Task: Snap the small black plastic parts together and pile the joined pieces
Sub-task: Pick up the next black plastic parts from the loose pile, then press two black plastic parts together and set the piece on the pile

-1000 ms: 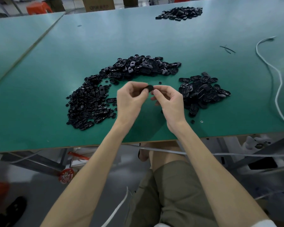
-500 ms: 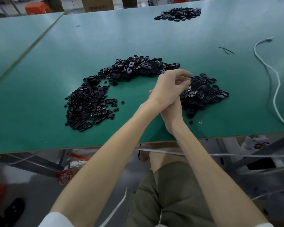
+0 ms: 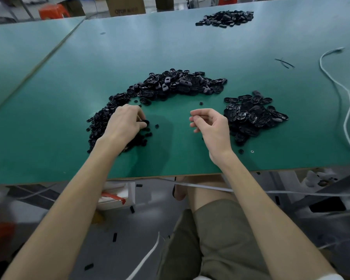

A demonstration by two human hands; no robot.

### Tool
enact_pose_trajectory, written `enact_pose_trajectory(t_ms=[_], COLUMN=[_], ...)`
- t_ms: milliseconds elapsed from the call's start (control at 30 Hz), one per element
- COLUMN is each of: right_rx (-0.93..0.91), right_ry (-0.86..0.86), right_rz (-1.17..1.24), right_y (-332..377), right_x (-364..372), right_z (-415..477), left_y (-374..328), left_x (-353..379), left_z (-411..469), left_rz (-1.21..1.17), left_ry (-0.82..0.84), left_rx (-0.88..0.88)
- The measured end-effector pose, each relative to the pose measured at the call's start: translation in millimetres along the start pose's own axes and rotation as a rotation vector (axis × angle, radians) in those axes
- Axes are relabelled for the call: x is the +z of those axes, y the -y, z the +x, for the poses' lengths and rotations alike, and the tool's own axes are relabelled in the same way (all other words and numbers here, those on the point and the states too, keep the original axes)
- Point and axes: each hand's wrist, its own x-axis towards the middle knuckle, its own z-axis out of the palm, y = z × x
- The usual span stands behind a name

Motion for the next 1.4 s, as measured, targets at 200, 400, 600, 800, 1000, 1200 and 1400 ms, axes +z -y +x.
enact_pose_trajectory(t_ms=[200, 400, 600, 800, 1000, 1200, 1400], right_rx=[-0.006, -0.039, -0.069, -0.022, -0.009, -0.011, -0.009], right_ry=[0.002, 0.024, 0.079, -0.035, -0.044, -0.044, -0.051], right_rz=[-0.012, -0.021, -0.059, 0.098, 0.097, 0.087, 0.096], right_y=[0, -2, -2, -1, 0, -1, -2], right_x=[-1, 0, 2, -2, 0, -1, -1], right_z=[0, 0, -1, 1, 2, 3, 3], left_y=[-1, -41, -67, -55, -24, -22, -24], left_x=[9, 25, 44, 34, 25, 29, 38], left_z=[1, -10, -17, -12, -6, -3, -7], left_rz=[-0.082, -0.330, -0.452, -0.363, -0.090, -0.061, -0.178], left_ry=[-0.154, -0.188, -0.260, -0.240, -0.096, -0.050, -0.172], left_rx=[0.068, 0.350, 0.524, 0.332, 0.043, 0.018, 0.080])
